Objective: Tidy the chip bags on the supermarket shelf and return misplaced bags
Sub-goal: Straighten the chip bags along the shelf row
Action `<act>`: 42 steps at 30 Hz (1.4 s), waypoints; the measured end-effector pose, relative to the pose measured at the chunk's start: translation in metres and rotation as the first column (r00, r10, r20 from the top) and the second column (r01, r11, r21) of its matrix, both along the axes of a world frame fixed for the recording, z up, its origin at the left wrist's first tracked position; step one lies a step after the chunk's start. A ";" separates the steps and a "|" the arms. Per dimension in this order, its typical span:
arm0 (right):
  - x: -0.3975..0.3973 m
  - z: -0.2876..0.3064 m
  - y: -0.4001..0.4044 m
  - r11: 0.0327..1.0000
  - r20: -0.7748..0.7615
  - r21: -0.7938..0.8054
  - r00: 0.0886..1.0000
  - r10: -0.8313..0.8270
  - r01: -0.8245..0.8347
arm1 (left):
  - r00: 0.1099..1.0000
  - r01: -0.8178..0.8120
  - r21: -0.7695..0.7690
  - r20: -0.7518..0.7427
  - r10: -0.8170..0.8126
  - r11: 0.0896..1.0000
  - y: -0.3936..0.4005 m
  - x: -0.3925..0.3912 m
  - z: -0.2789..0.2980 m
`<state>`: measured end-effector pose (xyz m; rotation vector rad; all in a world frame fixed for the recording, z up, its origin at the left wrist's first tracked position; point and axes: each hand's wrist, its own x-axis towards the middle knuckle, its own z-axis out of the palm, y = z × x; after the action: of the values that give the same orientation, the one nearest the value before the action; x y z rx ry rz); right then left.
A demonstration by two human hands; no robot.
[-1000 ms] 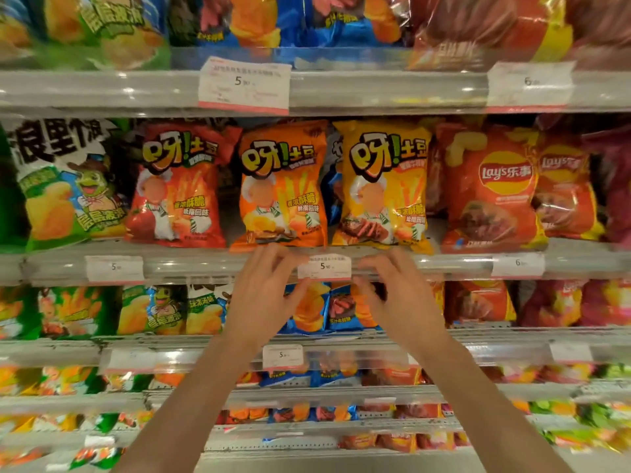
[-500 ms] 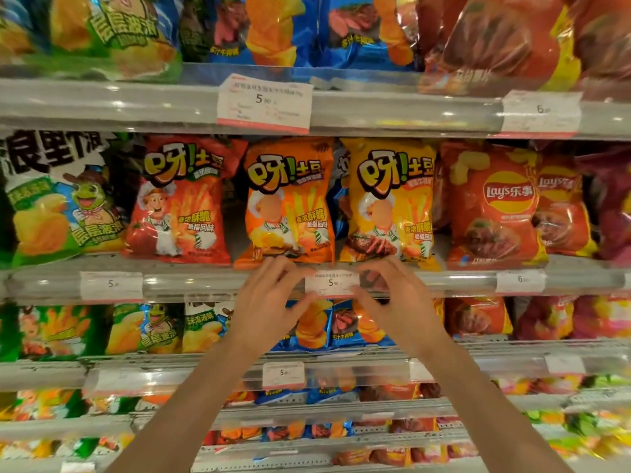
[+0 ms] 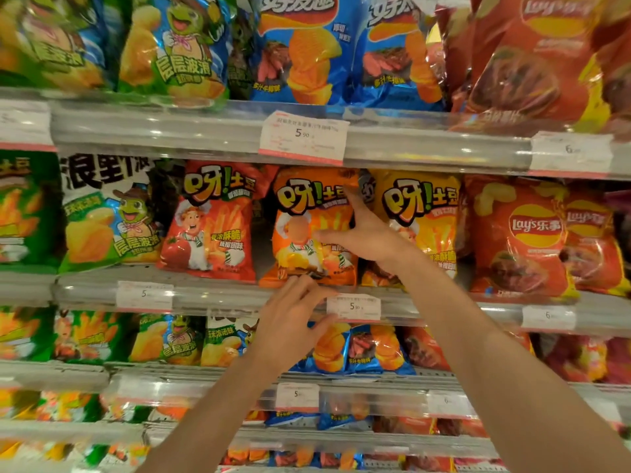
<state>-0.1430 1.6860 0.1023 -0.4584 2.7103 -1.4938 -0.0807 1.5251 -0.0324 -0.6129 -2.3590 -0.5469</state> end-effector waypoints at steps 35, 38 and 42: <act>0.052 -0.023 0.103 0.926 -0.443 -0.085 0.818 -0.366 0.368 | 0.992 -0.006 -0.083 -0.125 -0.005 0.997 0.027 0.004 0.001; 0.048 -0.034 0.133 0.884 -0.449 -0.036 0.783 -0.431 0.466 | 0.988 0.006 -0.086 -0.152 -0.019 0.996 0.035 0.001 0.001; 0.034 -0.037 0.147 0.938 -0.243 -0.095 0.905 -0.348 0.335 | 0.991 0.011 -0.043 -0.136 -0.017 0.999 0.038 -0.001 0.004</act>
<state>-0.1093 1.8329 0.0657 -0.1916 3.0919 -1.6909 -0.0814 1.5629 -0.0283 -0.6650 -2.2439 -0.4481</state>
